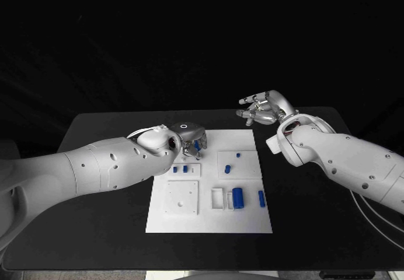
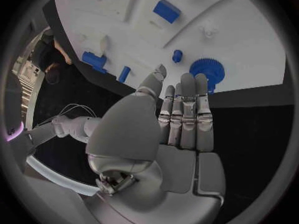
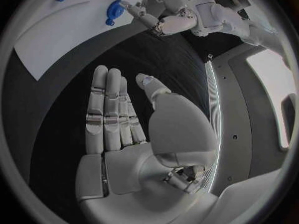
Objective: Assemble the parts on the task board
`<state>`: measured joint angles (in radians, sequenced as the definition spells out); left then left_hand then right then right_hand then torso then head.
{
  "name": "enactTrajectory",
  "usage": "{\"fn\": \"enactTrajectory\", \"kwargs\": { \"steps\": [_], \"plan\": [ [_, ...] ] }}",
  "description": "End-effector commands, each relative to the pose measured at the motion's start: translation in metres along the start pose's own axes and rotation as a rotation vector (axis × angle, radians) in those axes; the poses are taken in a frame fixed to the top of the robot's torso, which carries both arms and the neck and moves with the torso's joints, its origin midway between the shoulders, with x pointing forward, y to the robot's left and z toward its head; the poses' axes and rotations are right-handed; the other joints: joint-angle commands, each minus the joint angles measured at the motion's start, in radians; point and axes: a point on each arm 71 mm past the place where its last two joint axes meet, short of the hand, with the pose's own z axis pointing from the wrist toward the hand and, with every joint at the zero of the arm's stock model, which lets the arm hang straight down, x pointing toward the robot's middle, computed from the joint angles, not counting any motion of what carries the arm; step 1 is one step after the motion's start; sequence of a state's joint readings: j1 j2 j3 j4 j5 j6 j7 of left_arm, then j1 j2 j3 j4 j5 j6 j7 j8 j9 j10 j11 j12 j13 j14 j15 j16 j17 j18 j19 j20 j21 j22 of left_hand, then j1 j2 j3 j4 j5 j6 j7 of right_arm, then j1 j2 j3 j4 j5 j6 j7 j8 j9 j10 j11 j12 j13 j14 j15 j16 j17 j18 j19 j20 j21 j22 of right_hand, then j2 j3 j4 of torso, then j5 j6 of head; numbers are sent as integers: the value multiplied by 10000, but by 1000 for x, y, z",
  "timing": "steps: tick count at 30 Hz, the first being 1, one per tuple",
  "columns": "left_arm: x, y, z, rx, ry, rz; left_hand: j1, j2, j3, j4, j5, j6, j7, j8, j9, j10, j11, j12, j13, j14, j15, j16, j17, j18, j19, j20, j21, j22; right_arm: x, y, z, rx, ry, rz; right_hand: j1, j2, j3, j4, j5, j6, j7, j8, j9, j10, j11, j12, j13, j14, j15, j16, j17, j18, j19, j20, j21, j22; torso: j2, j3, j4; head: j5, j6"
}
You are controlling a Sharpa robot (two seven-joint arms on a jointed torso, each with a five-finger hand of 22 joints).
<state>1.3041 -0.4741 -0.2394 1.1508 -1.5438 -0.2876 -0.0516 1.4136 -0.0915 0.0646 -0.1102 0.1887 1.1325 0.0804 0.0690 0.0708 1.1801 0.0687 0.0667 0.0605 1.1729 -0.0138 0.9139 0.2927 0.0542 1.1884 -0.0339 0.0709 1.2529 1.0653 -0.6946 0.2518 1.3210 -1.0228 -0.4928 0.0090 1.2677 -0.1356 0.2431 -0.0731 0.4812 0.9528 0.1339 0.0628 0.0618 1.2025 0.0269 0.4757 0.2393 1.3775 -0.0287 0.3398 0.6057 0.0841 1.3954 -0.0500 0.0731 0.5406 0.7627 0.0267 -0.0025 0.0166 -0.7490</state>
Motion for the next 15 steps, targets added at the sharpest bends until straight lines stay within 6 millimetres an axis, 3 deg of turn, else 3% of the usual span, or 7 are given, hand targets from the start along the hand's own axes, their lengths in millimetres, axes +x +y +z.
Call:
{"fn": "enactTrajectory", "kwargs": {
  "steps": [1,15],
  "plan": [
    [4,-2,1,73,449,297,25,75,105,19,51,54,26,-59,-22,58,-11,-66,-13,-19,-12,186,58,-64,65,7,6,145,2,2,0,-142,144,20,-15,21,17,-57,65,-39,-9,-29,-13,-47,5,58,-12,57,24,-34,16,-108,-2,28,51,9,7,3,-8,-3,-7],
    [13,4,1,-31,622,294,71,150,576,-114,85,-12,2,-63,-49,5,-37,-76,-18,-85,-63,505,-10,-37,46,-37,6,716,1,2,0,-148,140,21,-15,21,17,-57,65,-39,-9,-29,-13,-47,5,58,-12,57,24,-34,16,-108,-2,28,51,9,10,9,-7,-39,-30]
  ]
}}
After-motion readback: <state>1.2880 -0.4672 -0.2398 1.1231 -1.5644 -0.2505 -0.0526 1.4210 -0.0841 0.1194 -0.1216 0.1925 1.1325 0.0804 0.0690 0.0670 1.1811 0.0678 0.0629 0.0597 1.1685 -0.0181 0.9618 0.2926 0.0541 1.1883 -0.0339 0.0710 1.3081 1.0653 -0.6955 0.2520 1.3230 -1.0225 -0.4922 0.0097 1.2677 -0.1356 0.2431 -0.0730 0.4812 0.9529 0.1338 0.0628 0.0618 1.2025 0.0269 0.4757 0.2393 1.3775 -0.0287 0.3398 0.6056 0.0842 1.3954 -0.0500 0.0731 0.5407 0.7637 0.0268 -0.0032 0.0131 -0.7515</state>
